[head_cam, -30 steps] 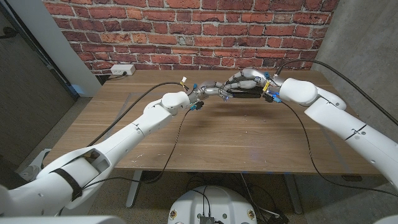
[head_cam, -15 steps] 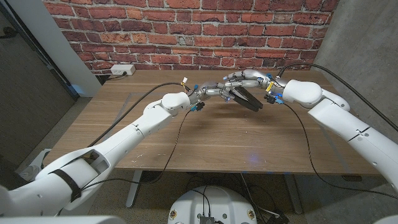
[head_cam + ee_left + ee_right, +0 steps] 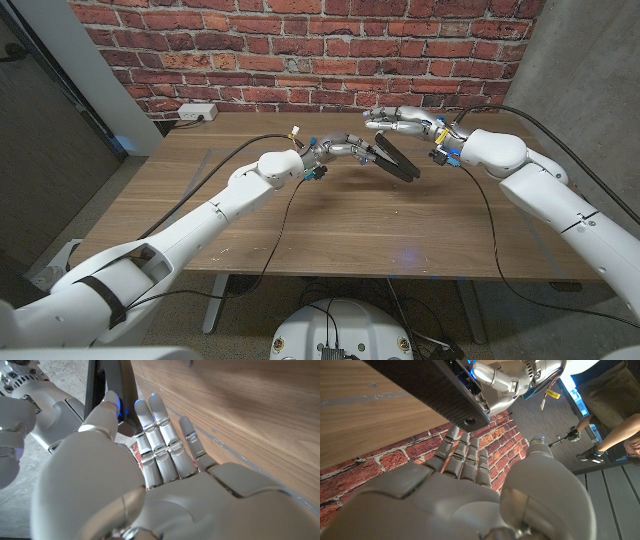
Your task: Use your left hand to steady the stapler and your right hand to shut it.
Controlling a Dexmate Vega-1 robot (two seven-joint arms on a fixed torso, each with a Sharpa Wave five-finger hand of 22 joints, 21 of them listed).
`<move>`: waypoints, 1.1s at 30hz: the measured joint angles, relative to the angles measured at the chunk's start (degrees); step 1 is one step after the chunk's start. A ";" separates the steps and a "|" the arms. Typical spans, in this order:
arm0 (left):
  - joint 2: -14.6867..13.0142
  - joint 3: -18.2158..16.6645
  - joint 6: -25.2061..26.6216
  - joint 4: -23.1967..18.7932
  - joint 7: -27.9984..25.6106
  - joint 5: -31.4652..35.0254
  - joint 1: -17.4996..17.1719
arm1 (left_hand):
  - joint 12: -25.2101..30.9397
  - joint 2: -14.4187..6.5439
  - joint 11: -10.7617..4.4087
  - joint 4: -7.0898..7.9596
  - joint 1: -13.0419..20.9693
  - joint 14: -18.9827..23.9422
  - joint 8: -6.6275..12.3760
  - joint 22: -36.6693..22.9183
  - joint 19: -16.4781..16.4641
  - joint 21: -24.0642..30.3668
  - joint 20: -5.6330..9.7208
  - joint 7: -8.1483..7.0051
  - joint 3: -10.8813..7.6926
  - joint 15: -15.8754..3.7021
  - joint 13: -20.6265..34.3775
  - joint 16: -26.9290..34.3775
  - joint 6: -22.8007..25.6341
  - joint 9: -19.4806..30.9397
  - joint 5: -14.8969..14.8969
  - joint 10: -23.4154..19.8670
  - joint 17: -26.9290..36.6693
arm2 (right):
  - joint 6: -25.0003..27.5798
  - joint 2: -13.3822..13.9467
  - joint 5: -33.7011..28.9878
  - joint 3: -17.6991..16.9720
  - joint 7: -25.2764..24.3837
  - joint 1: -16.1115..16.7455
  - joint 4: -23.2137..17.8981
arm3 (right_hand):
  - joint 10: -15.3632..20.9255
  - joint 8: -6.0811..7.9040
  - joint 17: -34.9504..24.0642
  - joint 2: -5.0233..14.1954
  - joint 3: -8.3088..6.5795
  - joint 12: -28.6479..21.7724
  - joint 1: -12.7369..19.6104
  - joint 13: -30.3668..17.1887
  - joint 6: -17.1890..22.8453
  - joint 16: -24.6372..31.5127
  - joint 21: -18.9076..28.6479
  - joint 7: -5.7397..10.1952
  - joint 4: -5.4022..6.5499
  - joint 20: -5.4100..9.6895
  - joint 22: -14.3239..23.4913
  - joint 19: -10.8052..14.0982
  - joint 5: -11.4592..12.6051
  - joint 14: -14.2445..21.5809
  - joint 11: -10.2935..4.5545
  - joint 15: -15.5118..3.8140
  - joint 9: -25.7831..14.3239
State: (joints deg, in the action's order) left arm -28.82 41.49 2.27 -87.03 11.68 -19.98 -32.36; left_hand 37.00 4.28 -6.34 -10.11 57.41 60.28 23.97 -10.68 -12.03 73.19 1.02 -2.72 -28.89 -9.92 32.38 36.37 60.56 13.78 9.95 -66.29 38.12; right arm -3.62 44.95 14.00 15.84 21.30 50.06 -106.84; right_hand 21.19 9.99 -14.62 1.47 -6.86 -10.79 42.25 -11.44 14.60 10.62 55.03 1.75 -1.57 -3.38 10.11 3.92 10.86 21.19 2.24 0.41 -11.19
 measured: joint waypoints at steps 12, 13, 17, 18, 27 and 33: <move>-1.40 -1.05 -0.45 -1.97 -0.72 -0.55 -1.67 | -0.65 0.00 0.00 -0.23 0.00 -0.02 -0.02 0.00 -0.01 0.00 -0.01 0.00 -0.23 -0.01 0.00 -0.65 0.00 0.00 -0.05 0.00 0.52 | -5.41 -4.73 5.40 -4.53 -0.09 3.36 2.64 | 0.00 0.63 -0.01 -0.23 0.47 -0.26 -1.42 0.00 0.37 0.00 -0.66 0.06 0.47 0.21 0.00 -0.20 0.00 -0.63 0.00 0.02 0.28; -1.46 -1.10 -0.45 -2.04 -0.72 -0.55 -1.73 | -0.65 0.00 0.00 -0.23 0.00 -0.14 -0.25 0.00 -0.01 0.00 -0.01 0.00 -0.23 -0.11 0.00 -0.65 0.00 0.00 -0.05 0.00 0.52 | -5.56 -4.73 5.55 -4.53 -0.11 3.36 2.64 | 0.00 0.63 -0.01 -0.07 0.48 -0.26 -1.61 0.00 0.45 0.00 -0.66 -0.02 0.48 0.21 0.00 -0.20 0.00 -0.63 0.00 0.02 0.28; -2.19 -1.72 -0.79 -2.64 -0.93 -1.00 -2.45 | -0.65 0.00 0.00 -0.23 0.00 -0.24 -0.30 0.00 0.12 0.00 -0.13 0.00 -0.23 -0.21 0.03 -0.65 0.00 0.00 -0.14 0.00 0.52 | -7.30 -6.64 7.07 -5.99 -0.36 4.38 3.44 | 0.00 0.63 0.27 -0.29 0.70 -0.26 -1.83 0.00 0.76 0.00 -0.66 0.30 0.71 0.18 0.01 -0.22 0.00 -0.63 0.00 0.01 0.27; -2.38 -1.88 -0.79 -2.75 -0.93 -1.00 -2.64 | -0.65 0.00 0.00 -0.34 0.00 -0.24 -0.37 0.00 0.20 0.00 -0.21 0.00 -0.34 -0.21 0.09 -0.65 0.00 0.00 0.02 0.00 0.63 | -7.68 -6.64 7.43 -5.99 -0.43 4.38 3.44 | 0.01 0.63 0.27 -0.29 0.70 -0.26 -1.83 0.00 0.76 0.00 -0.66 0.30 0.71 -0.05 0.01 -0.45 0.00 -0.63 0.00 0.01 0.27; -3.85 -3.29 -1.75 -3.14 -0.93 -2.18 -3.89 | -1.04 -0.01 0.00 -0.56 -0.01 -0.24 -0.93 0.00 0.34 0.00 -0.07 0.00 -0.56 -0.20 0.17 -1.20 0.00 0.00 0.02 0.00 0.79 | -9.58 -10.77 9.42 -8.51 -0.91 5.88 4.97 | -0.31 0.72 0.26 -0.47 0.94 -0.67 -2.74 0.00 0.76 0.00 -1.22 0.30 0.95 0.12 0.01 -0.70 0.00 -1.10 0.31 0.15 0.27; -4.32 -3.96 -2.86 -2.62 -0.37 -3.07 -4.34 | -1.53 -0.01 0.00 -0.56 -0.01 -0.24 -1.14 0.00 0.52 0.00 0.10 0.00 -0.56 -0.20 0.16 -1.20 0.00 0.00 0.02 0.00 1.05 | -11.21 -13.46 10.64 -9.91 -1.43 6.59 5.78 | -0.31 0.84 0.47 -0.38 1.18 -0.67 -2.78 -0.01 0.89 0.20 -1.44 0.16 1.18 0.12 0.01 -0.70 0.00 -1.15 0.31 0.10 0.27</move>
State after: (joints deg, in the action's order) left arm -33.14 37.53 -0.59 -89.65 11.31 -23.05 -36.70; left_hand 35.48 4.27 -6.34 -10.67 57.39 60.05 22.83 -10.68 -11.51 73.19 1.12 -2.72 -29.45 -10.12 32.54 35.17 60.56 13.78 9.97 -66.29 39.17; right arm -14.83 31.49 24.65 5.92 19.87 56.65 -101.06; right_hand 20.88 10.82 -14.16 1.09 -5.68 -11.46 39.47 -11.45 15.50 10.82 53.59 1.91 -0.39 -3.27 10.13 3.22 10.86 20.05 2.55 0.51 -10.92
